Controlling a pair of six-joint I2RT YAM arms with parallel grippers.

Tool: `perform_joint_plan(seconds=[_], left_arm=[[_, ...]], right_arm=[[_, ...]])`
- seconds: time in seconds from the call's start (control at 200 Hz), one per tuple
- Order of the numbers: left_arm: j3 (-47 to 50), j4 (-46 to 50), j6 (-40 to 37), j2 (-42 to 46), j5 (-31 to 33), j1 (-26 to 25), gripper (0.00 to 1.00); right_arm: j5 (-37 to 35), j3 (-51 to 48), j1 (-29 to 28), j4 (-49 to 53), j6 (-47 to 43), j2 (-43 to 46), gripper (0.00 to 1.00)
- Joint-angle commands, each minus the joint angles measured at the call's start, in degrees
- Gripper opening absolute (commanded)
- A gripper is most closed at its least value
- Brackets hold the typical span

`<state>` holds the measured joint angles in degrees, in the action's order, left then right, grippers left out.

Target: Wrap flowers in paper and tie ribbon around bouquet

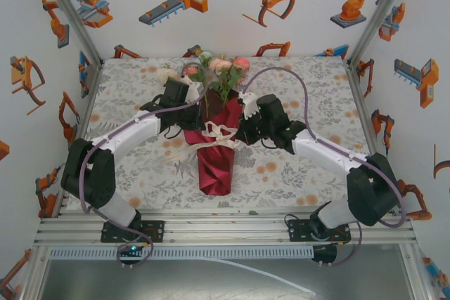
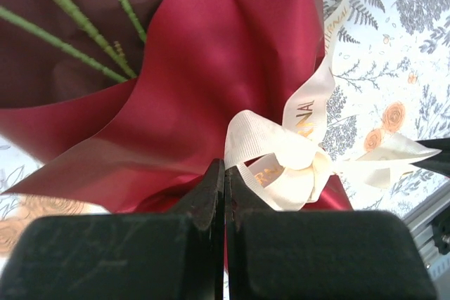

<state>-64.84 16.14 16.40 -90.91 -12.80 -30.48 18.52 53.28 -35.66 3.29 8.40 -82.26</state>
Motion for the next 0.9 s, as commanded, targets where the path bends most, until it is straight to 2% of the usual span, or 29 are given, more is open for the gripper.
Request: perform_joint_plan(seconds=[0.0,0.085,0.22,0.621,0.896], left_arm=[[1.3,3.6,2.2,4.0,7.0,0.8,0.01],[3.4,4.9,3.2,6.2,10.7,1.3,0.00],[6.8,5.2,5.8,9.6,12.7,3.0,0.00],[12.8,5.0,9.3,14.5,13.4,5.8,0.00],[17.0,3.0,11.2,14.8,13.4,10.8,0.00]], right_arm=[[-5.3,0.2,0.6,0.7,-0.4,2.5,0.00],[-7.2,-1.4,1.1,0.5,0.6,3.4,0.00],[-8.4,-4.3,2.2,0.0,1.8,4.6,0.00],[-7.2,-9.6,5.3,2.1,7.5,5.9,0.00],[-7.1,-12.8,9.5,3.3,11.0,5.8,0.00]])
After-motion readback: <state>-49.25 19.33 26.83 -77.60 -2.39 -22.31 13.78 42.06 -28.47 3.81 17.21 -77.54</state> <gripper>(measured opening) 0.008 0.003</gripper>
